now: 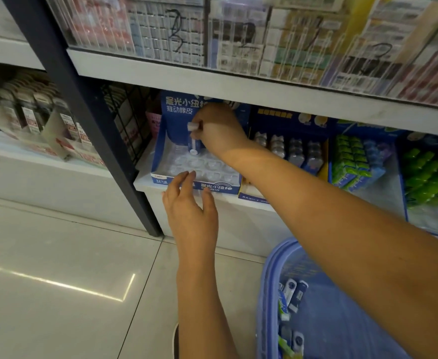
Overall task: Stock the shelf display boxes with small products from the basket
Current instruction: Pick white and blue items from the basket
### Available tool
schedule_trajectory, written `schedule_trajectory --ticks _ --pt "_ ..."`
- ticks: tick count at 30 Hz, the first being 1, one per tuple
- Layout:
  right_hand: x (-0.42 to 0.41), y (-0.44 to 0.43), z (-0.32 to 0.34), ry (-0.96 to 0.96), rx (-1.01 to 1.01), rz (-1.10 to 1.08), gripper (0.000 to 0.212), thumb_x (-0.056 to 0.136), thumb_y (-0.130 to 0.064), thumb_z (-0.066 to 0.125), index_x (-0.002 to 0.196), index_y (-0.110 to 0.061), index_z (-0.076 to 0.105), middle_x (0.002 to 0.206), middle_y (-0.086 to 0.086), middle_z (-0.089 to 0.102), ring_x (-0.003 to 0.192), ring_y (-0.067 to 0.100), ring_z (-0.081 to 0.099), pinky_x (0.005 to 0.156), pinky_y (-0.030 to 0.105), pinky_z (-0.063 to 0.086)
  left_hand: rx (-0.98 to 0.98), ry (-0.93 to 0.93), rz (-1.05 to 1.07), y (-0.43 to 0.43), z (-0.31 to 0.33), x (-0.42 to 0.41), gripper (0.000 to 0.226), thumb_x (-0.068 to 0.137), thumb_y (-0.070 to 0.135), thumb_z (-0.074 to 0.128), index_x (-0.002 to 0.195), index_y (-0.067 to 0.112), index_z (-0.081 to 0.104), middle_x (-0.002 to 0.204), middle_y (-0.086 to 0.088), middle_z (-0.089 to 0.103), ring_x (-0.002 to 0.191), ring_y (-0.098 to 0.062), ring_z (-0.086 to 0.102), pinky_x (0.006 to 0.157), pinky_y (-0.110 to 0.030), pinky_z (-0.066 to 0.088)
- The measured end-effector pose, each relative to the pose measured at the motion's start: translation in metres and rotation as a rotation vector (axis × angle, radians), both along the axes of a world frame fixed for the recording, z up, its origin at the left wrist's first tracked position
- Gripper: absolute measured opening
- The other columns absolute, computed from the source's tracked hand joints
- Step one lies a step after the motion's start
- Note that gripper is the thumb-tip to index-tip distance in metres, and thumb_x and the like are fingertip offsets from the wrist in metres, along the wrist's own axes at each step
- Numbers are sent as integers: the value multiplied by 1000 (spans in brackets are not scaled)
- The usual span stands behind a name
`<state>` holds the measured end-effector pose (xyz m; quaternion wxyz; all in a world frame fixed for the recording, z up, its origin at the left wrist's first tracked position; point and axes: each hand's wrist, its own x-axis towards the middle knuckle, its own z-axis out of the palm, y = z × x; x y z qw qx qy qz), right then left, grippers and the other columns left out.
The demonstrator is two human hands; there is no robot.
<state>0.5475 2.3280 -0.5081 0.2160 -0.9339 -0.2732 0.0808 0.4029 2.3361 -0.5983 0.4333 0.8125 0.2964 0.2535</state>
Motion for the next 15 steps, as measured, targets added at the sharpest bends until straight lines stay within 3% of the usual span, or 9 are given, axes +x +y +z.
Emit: schedule_trajectory --ticks 3,5,7,10,12,15 --pt "-15 -16 8 -76 14 13 30 92 -17 56 119 -5 59 122 10 60 113 24 56 92 27 43 -30 -3 -6 -4 5 -3 42 95 23 54 136 19 49 146 4 40 135 -11 34 101 -19 26" --pt "-34 -42 14 -116 143 -13 26 92 -22 58 111 -6 61 112 10 64 103 23 60 89 31 48 -64 -76 -4 -9 11 -9 33 96 26 51 129 20 56 138 4 49 129 -11 43 101 -19 33" --pt "-59 -87 16 -74 268 -39 20 88 -26 63 89 -7 66 86 7 68 76 17 64 74 33 53 -93 -165 -51 -18 21 -16 23 98 31 47 102 20 67 104 5 66 102 -13 61 87 -25 49" --pt "-95 -178 -1 145 236 -52 21 83 -31 69 70 -16 64 60 -3 63 45 2 56 51 18 48 -158 -178 -272 -46 37 -19 38 96 37 45 66 22 63 63 7 65 62 -8 62 63 -35 55" --pt "-114 -235 -34 276 129 -136 19 81 -31 71 69 -17 64 61 0 65 49 6 58 53 21 48 -188 -96 -458 -78 40 -16 40 93 37 47 60 20 61 60 6 65 54 -9 60 61 -36 55" --pt "-129 -299 -100 349 -82 -209 12 83 -23 67 84 -12 69 86 8 72 76 15 63 70 27 45 -207 165 -705 -131 19 -9 38 93 28 52 58 17 62 63 -3 68 64 -22 65 71 -39 56"
